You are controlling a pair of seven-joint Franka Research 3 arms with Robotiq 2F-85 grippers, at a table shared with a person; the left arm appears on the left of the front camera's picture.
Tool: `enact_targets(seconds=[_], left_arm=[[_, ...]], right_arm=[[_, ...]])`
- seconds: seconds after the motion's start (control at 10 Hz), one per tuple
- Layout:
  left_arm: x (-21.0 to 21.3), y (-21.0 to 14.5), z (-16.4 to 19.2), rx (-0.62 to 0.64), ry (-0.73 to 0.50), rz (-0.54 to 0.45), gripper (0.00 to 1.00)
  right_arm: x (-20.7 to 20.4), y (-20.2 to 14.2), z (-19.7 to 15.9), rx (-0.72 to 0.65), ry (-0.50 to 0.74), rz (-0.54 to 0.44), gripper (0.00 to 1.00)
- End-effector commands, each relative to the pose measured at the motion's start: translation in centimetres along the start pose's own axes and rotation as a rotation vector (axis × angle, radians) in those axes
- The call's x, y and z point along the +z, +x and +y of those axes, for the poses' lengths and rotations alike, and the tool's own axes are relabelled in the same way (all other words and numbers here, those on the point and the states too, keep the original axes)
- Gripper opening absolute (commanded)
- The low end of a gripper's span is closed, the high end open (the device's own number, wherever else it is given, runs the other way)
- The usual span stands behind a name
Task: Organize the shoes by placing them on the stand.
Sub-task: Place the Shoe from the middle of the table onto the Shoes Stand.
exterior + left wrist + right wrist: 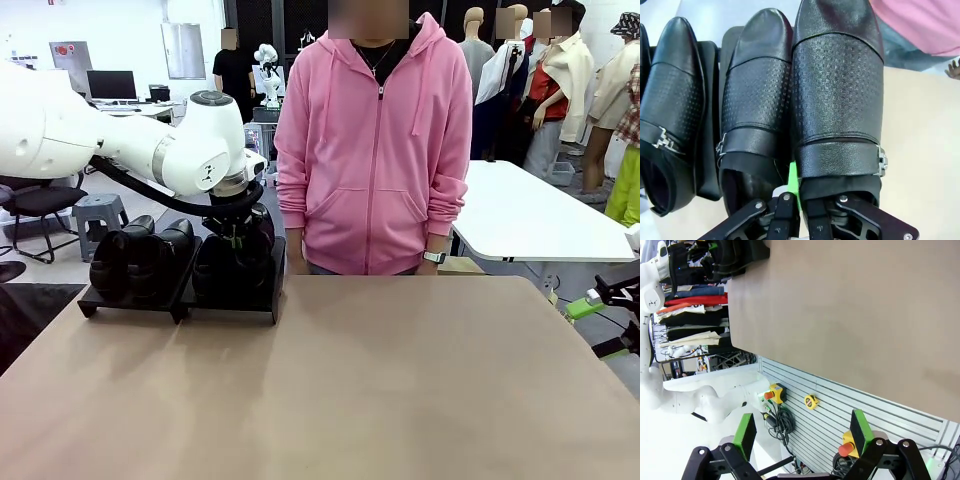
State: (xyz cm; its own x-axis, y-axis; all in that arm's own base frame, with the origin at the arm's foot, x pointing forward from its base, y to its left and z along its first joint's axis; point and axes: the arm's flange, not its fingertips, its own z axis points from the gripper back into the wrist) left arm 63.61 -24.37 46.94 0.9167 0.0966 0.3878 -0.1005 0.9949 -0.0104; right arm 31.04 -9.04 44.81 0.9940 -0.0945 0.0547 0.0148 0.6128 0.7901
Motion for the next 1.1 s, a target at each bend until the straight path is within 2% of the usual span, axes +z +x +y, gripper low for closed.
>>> enact_targets(seconds=[0.0,0.1,0.7,1.0], left_arm=[[0.3,0.3,-0.2,-0.033,0.005,-0.065,0.57],[0.3,0.2,-0.2,-0.042,0.002,-0.074,1.00],[2.1,-1.1,0.5,-0.063,-0.031,-0.104,1.00],[7.4,-4.0,0.9,-0.116,-0.072,-0.067,1.00]], right_arm=[[0.3,0.1,0.4,-0.017,0.006,0.001,1.00],[0.3,0.1,0.4,-0.017,0.006,0.001,1.00],[0.3,0.1,0.4,-0.017,0.006,0.001,1.00],[0.3,0.1,0.4,-0.017,0.006,0.001,1.00]])
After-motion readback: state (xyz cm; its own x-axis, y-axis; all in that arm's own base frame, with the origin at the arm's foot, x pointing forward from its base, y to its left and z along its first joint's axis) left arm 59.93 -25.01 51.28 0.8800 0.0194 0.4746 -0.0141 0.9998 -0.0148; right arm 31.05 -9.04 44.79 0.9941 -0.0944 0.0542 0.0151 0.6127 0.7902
